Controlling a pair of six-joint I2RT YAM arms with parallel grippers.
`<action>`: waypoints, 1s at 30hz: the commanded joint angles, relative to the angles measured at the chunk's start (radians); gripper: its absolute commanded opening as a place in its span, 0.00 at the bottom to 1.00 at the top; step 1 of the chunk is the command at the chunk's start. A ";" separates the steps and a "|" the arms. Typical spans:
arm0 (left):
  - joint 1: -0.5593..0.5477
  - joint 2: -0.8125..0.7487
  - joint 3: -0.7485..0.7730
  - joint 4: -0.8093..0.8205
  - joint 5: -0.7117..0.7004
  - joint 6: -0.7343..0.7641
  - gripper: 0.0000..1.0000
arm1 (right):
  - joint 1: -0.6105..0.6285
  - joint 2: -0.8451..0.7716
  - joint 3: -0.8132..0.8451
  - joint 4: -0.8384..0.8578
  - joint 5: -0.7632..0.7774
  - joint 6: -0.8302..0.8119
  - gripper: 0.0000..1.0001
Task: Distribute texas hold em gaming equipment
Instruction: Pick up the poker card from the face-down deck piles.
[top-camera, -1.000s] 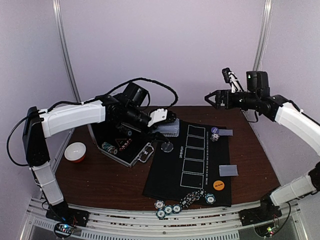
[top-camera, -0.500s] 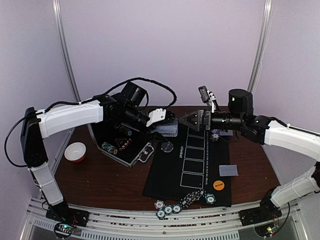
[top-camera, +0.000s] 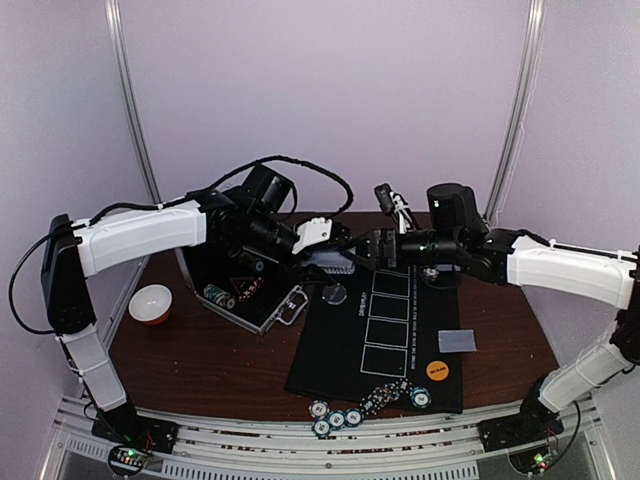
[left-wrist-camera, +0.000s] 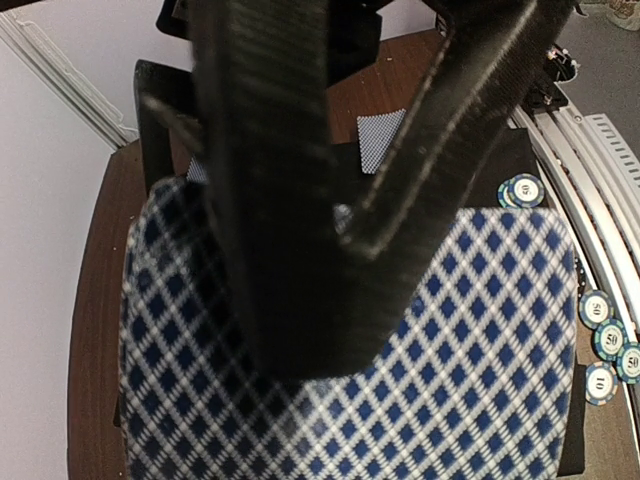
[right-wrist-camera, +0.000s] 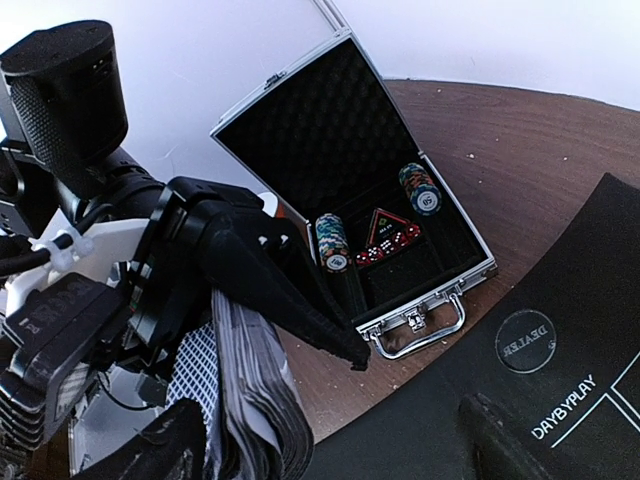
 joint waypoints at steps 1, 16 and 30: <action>0.007 -0.032 -0.004 0.025 -0.006 -0.005 0.57 | 0.009 -0.015 0.049 -0.089 0.057 -0.046 0.86; 0.006 -0.034 -0.007 0.025 -0.007 -0.001 0.57 | 0.009 -0.046 0.097 -0.230 0.061 -0.074 0.66; 0.007 -0.031 -0.009 0.024 -0.014 -0.003 0.57 | 0.012 -0.036 0.135 -0.239 -0.005 -0.047 0.37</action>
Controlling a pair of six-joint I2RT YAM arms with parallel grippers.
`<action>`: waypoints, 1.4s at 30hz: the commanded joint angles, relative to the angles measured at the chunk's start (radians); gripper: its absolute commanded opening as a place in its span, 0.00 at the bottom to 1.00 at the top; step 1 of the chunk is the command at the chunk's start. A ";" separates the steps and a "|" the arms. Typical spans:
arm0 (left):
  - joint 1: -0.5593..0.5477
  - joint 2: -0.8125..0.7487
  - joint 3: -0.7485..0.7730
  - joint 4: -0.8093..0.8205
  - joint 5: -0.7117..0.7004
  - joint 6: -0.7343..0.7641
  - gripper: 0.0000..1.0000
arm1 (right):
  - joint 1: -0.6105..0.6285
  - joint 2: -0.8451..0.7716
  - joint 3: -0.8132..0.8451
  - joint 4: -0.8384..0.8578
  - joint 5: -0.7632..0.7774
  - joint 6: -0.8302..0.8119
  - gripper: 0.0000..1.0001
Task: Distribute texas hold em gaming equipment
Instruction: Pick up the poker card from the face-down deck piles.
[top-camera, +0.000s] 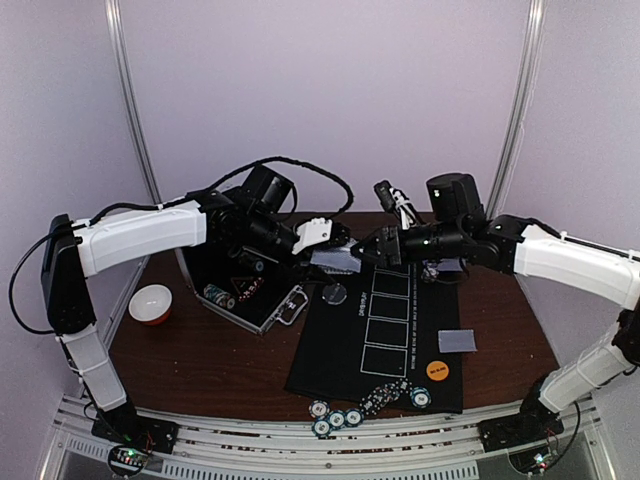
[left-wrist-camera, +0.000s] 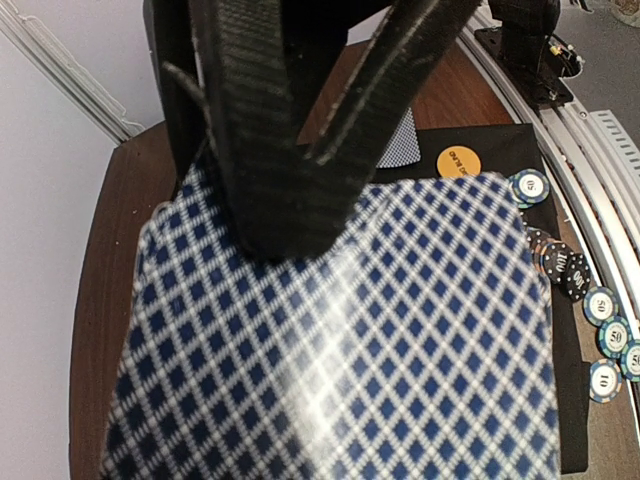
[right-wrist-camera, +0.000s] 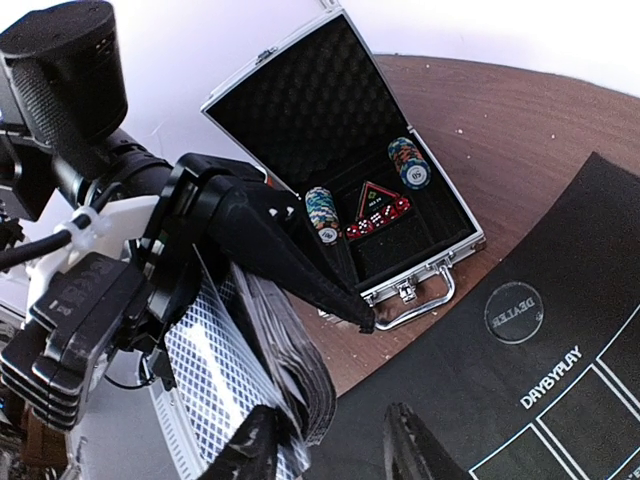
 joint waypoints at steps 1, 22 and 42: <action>0.007 -0.031 -0.006 0.024 0.002 -0.003 0.57 | 0.006 -0.019 0.041 -0.033 -0.021 0.003 0.35; 0.008 -0.029 -0.011 0.024 -0.002 -0.001 0.57 | 0.006 -0.016 0.156 -0.229 -0.007 -0.066 0.01; 0.009 -0.032 -0.015 0.023 0.001 -0.004 0.57 | -0.062 -0.061 0.320 -0.424 -0.109 -0.155 0.00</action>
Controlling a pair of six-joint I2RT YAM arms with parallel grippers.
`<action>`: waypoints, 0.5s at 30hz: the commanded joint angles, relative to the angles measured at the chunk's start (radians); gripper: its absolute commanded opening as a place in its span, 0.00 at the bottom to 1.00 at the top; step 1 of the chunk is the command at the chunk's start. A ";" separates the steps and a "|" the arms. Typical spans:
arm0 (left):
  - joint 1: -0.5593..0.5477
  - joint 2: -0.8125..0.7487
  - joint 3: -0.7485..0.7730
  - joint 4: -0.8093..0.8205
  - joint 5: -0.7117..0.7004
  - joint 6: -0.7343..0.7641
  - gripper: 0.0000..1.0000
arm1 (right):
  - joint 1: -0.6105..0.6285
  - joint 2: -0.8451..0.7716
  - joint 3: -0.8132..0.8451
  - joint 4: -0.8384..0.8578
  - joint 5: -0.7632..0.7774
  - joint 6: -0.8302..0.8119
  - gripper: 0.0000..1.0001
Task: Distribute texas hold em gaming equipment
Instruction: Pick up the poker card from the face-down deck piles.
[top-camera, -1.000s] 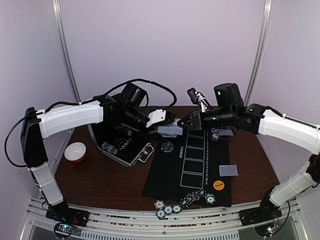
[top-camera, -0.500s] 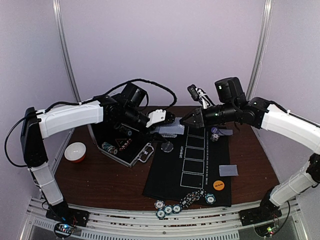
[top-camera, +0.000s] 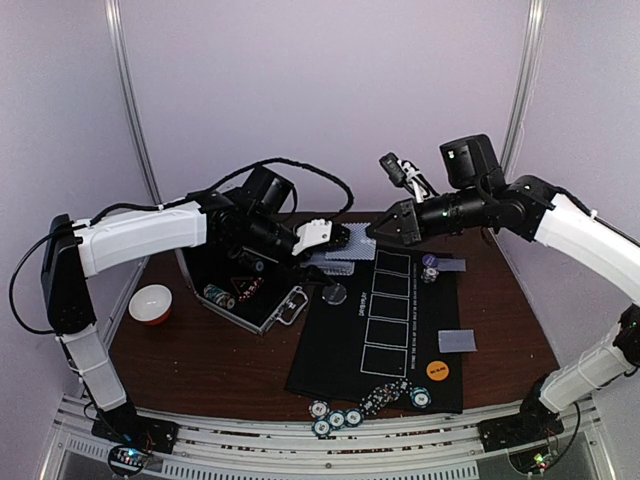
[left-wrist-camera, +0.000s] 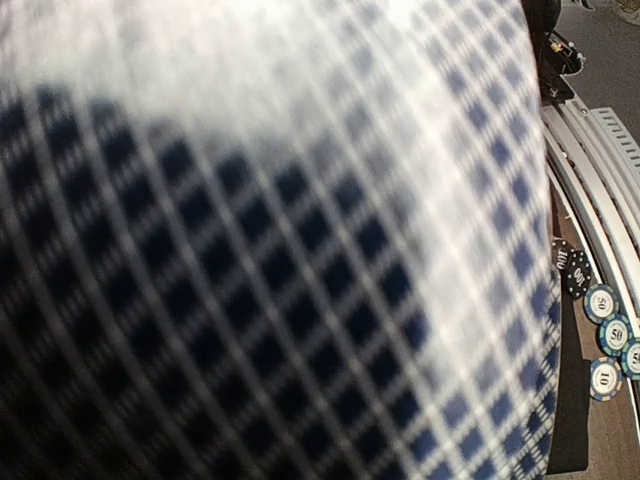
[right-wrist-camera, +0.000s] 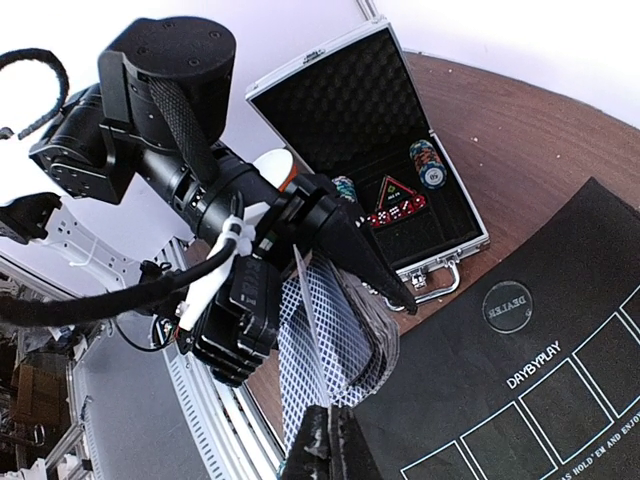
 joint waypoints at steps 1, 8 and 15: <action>0.009 -0.032 -0.010 0.024 0.007 -0.004 0.57 | -0.052 -0.053 0.052 -0.072 -0.058 -0.028 0.00; 0.010 -0.038 -0.024 0.024 0.003 -0.005 0.57 | -0.289 -0.127 0.027 -0.319 0.025 -0.050 0.00; 0.011 -0.040 -0.025 0.024 0.005 -0.009 0.57 | -0.398 -0.094 -0.196 -0.492 0.135 -0.191 0.00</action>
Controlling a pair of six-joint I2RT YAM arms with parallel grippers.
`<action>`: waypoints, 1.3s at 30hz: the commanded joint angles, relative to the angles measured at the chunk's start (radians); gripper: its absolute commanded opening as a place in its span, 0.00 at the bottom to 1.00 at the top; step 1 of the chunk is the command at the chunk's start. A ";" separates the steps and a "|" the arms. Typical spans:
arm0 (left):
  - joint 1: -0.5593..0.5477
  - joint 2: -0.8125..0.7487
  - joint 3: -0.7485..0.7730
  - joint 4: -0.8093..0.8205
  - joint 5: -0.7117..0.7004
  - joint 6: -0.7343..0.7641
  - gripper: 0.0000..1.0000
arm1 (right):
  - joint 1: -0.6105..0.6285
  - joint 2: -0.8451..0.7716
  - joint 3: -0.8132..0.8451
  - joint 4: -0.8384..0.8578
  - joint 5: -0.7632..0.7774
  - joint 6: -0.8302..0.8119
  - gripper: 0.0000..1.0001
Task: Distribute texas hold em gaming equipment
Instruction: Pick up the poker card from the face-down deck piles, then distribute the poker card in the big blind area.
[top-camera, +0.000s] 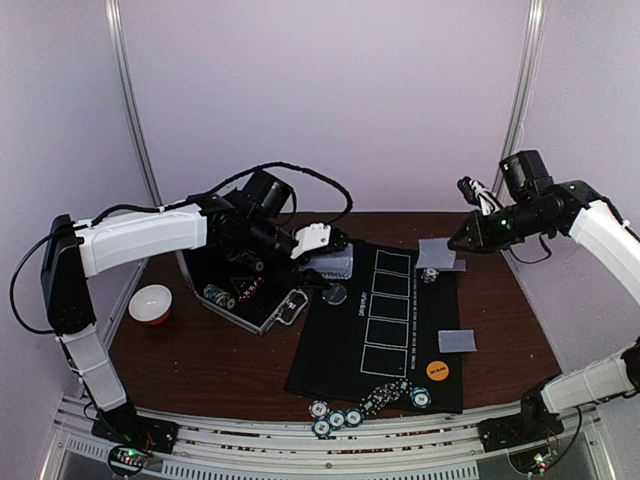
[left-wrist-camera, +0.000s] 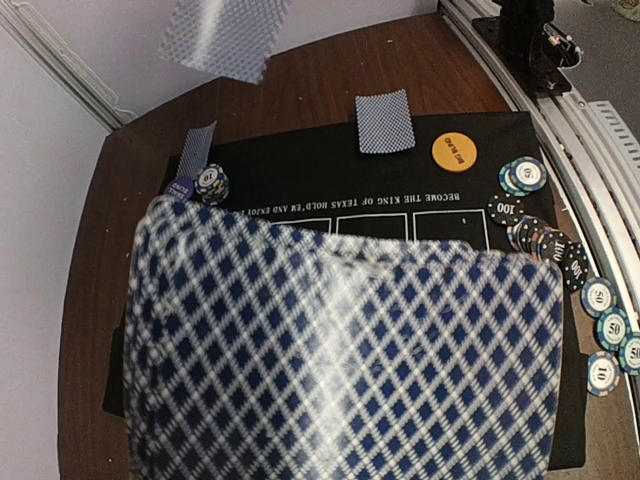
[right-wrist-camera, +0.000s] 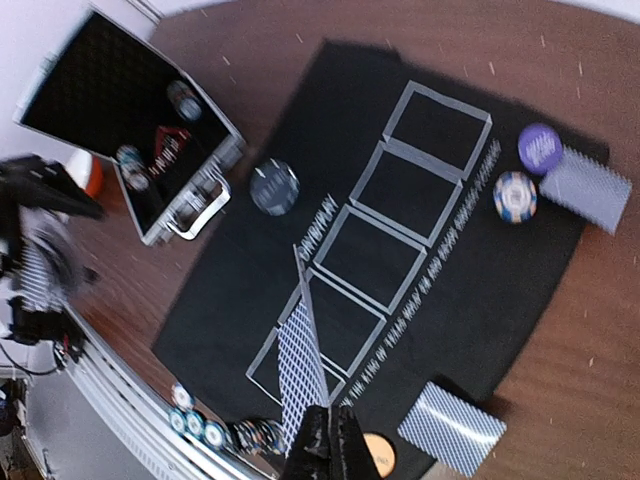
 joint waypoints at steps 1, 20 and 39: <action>0.008 -0.040 -0.003 0.024 0.007 -0.009 0.57 | -0.026 0.055 -0.152 -0.145 0.056 -0.108 0.00; 0.008 -0.049 -0.037 0.065 0.038 -0.034 0.57 | -0.100 0.159 -0.302 -0.268 0.116 -0.053 0.00; 0.010 -0.040 -0.044 0.082 0.044 -0.039 0.57 | -0.105 0.198 -0.358 -0.095 -0.036 -0.035 0.00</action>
